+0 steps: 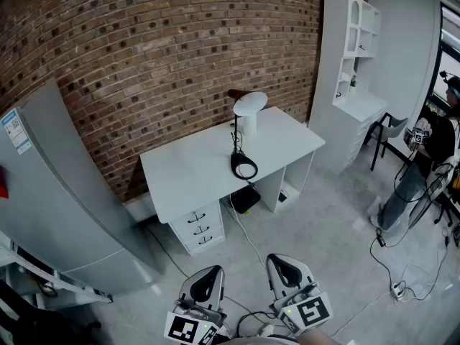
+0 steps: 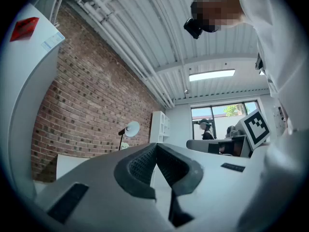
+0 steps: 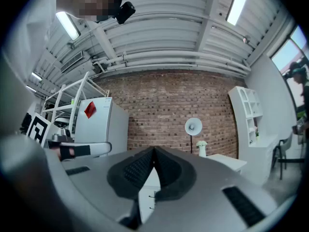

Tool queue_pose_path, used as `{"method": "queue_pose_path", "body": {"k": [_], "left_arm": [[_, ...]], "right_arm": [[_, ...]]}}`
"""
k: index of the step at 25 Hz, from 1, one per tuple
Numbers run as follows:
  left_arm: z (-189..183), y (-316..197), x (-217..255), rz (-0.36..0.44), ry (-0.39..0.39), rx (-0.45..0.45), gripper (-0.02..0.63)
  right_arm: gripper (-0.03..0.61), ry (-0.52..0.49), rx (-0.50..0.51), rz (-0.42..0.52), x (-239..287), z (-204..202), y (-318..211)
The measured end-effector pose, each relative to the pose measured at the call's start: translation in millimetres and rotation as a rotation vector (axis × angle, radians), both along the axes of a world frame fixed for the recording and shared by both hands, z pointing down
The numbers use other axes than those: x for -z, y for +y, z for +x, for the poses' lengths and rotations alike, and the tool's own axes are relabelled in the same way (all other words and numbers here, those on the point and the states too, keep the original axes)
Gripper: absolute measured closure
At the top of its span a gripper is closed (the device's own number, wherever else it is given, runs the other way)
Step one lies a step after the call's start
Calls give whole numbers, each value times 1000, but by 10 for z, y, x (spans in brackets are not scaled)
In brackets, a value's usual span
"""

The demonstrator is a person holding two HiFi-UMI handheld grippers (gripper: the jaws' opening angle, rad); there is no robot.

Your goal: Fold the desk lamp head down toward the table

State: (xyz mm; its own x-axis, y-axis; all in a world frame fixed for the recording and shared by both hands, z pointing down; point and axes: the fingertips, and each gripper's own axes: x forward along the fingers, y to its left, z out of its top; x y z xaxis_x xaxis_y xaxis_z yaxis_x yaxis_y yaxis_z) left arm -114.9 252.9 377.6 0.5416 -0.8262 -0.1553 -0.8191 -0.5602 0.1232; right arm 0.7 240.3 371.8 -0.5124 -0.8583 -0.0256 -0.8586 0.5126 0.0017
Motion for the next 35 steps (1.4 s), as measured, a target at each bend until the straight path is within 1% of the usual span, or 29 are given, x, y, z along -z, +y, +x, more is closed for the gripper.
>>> {"method": "queue_pose_path", "body": {"k": [7, 14, 20, 23, 26, 29, 35], "left_arm": [[69, 3, 33, 7, 3, -1, 606], [122, -11, -4, -2, 3, 10, 606], [205, -90, -15, 9, -13, 54, 606], [195, -163, -54, 4, -1, 86, 606], [100, -274, -90, -7, 1, 105, 606], [-58, -449, -143, -18, 7, 105, 606], [-464, -1004, -123, 6, 13, 51, 606]], "right_arm": [[561, -7, 6, -1, 3, 46, 14], [560, -21, 1, 9, 6, 114, -8], [560, -16, 18, 0, -51, 243, -46], [560, 1, 27, -11, -135, 268, -89], [560, -6, 26, -31, -180, 192, -231], [560, -6, 17, -41, -200, 45, -420], [560, 10, -34, -31, -177, -378, -938]]}}
